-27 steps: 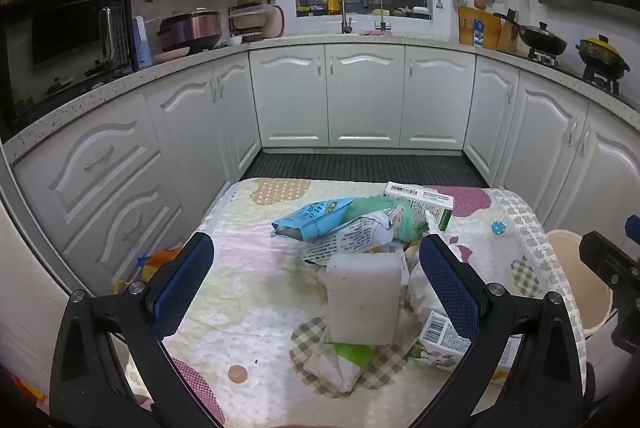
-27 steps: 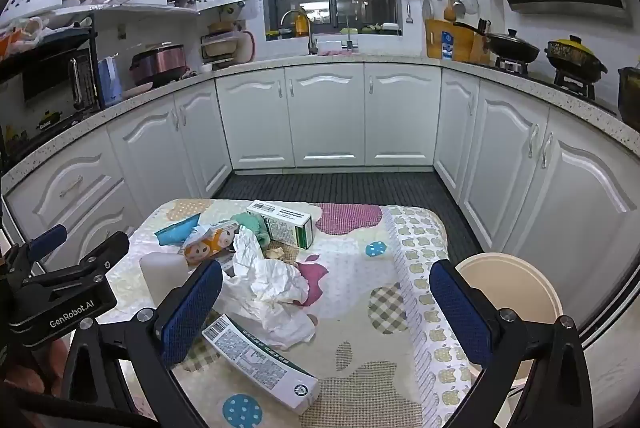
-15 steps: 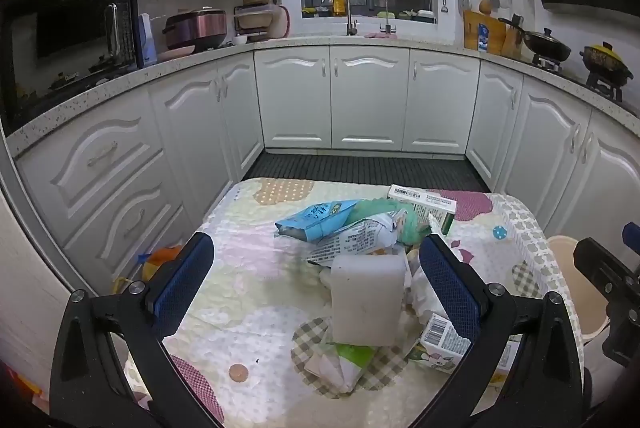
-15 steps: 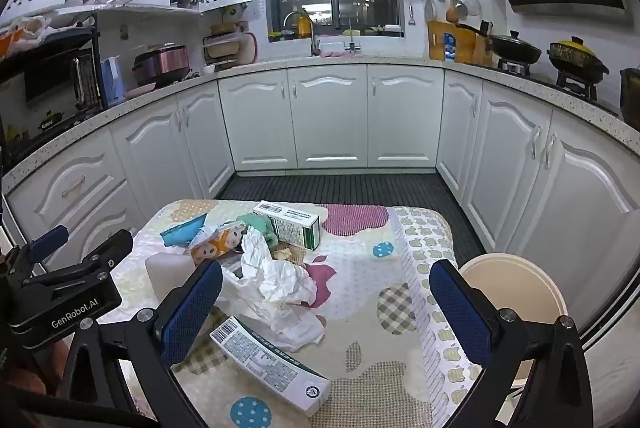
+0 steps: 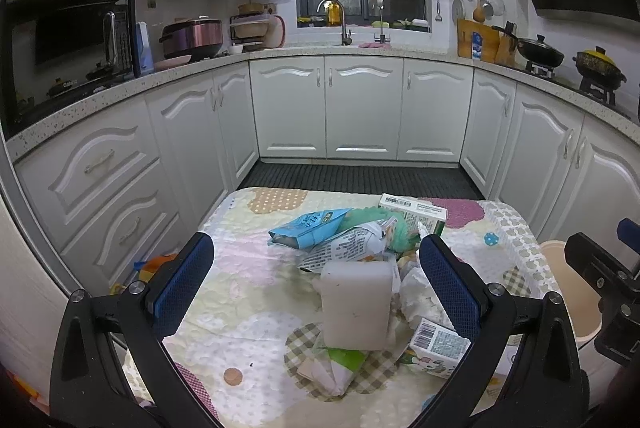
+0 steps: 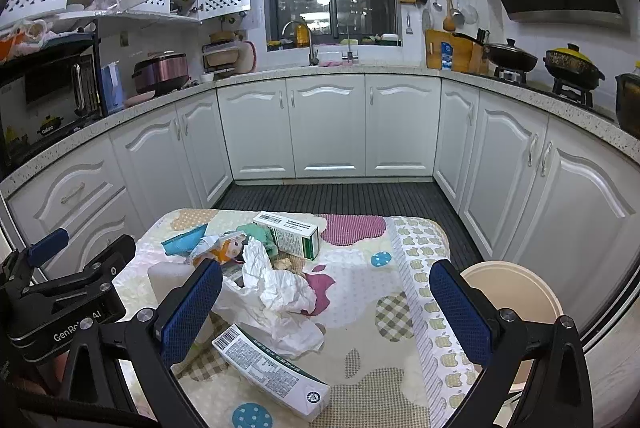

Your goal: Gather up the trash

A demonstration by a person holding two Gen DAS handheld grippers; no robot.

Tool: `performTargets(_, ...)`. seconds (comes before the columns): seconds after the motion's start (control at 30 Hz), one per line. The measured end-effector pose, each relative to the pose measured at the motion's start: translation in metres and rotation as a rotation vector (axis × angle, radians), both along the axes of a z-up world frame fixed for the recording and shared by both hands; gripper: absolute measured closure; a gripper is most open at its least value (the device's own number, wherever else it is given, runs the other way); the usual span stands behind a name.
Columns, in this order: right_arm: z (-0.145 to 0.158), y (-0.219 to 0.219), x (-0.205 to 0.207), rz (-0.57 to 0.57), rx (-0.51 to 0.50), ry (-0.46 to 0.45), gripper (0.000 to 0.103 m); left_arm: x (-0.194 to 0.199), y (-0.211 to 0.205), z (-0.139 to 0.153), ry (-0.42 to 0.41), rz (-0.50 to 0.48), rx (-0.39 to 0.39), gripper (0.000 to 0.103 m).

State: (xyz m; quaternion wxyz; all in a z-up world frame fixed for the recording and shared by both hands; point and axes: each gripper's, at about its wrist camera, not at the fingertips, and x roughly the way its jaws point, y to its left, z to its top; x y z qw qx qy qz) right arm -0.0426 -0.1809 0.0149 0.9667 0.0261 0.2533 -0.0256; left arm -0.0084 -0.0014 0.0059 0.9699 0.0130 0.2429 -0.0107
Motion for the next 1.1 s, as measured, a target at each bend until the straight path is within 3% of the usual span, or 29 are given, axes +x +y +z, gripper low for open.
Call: performTargets(1.1,0.012,-0.003,-0.007,-0.014,0.009,-0.061,0.000,-0.006,0.000,0.004,-0.051,-0.004,-0.011,0.001)
